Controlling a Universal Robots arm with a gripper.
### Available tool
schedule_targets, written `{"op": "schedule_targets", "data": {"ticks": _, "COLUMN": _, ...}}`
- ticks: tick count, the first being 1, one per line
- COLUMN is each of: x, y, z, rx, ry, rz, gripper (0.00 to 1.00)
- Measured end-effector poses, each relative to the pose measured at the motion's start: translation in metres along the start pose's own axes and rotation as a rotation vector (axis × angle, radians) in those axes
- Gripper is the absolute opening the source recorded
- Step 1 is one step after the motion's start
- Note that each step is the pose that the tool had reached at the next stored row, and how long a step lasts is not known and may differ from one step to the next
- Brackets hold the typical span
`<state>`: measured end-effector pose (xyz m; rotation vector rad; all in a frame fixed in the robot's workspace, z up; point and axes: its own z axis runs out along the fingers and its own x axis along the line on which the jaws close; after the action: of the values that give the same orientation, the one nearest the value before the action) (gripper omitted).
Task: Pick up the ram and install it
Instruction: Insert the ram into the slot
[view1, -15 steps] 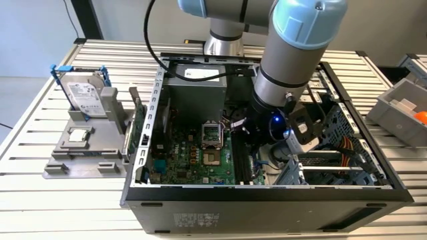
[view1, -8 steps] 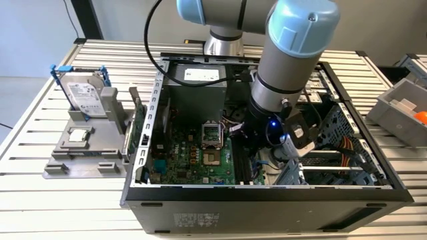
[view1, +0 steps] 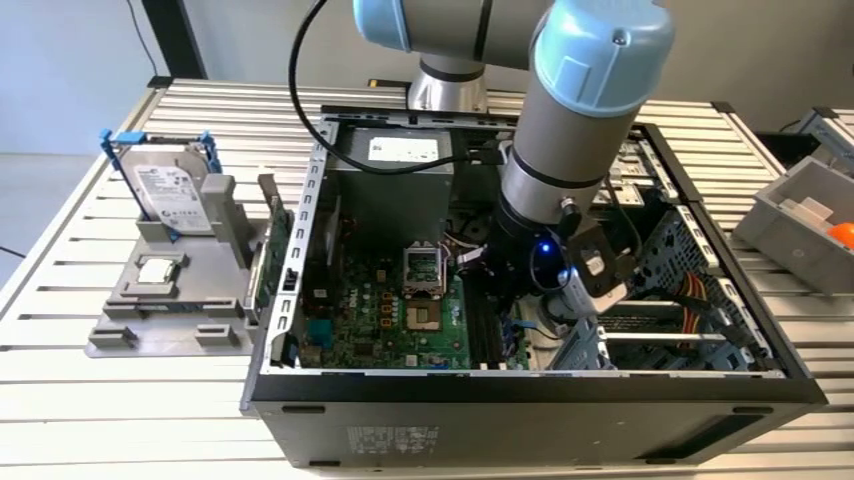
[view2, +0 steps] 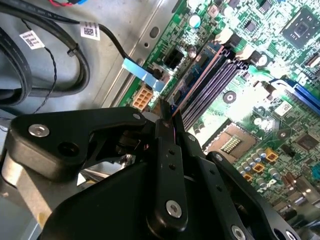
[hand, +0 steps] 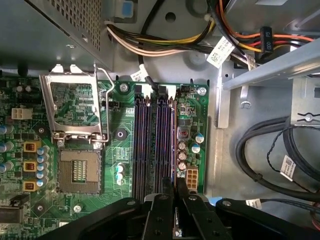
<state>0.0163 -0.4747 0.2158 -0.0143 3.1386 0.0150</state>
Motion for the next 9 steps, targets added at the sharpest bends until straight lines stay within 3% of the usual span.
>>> {"op": "schedule_targets", "data": {"ticks": 5, "x": 0.0006, "y": 0.0011, "z": 0.0009, "rx": 0.0032, "ry": 0.0, "rz": 0.003, "gripper": 0.0}}
{"op": "schedule_targets", "data": {"ticks": 9, "x": 0.0013, "y": 0.0012, "z": 0.0026, "rx": 0.0097, "ry": 0.0, "rz": 0.004, "gripper": 0.0}}
